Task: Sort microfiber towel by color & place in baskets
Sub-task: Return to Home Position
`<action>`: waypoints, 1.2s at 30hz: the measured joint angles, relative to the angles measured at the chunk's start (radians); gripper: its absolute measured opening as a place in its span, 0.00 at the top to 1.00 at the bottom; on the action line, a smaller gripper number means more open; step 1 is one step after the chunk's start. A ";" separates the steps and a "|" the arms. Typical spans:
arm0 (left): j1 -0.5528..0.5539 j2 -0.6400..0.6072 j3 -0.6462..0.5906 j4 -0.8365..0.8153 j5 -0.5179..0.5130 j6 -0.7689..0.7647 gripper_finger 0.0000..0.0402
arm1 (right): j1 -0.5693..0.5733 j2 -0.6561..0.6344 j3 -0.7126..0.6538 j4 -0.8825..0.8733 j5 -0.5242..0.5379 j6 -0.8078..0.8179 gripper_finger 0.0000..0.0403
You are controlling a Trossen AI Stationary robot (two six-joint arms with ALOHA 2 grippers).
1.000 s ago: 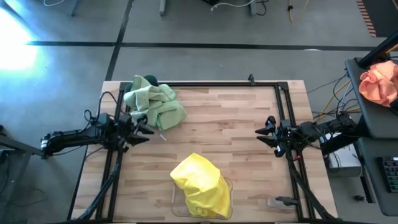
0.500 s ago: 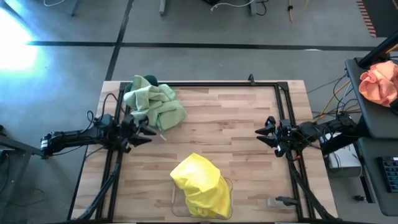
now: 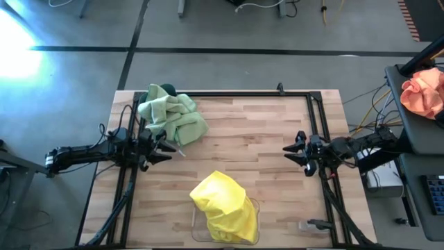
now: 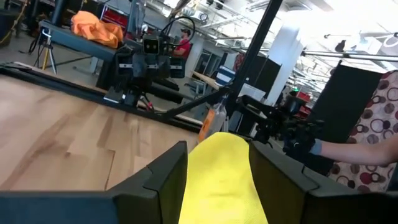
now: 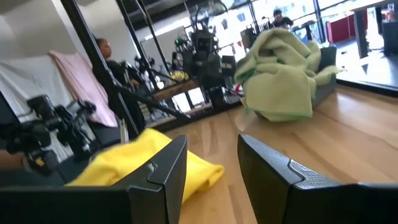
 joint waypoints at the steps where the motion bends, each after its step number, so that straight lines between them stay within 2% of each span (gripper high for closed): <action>1: 0.000 0.001 0.000 0.000 -0.004 0.000 0.61 | 0.000 0.000 0.000 -0.007 0.000 -0.002 0.66; 8: 0.000 0.002 0.000 -0.013 -0.016 0.027 0.61 | 0.000 0.008 0.000 -0.014 -0.001 -0.168 0.66; 20: 0.000 0.004 0.000 -0.022 -0.017 0.081 0.61 | 0.000 0.013 0.000 -0.017 -0.002 -0.294 0.66; 26: 0.000 0.012 0.000 -0.030 -0.017 0.146 0.61 | 0.000 0.022 0.000 -0.018 -0.002 -0.305 0.66; 36: 0.000 0.014 0.000 -0.030 -0.017 0.151 0.61 | 0.000 0.026 0.000 -0.018 -0.005 -0.269 0.66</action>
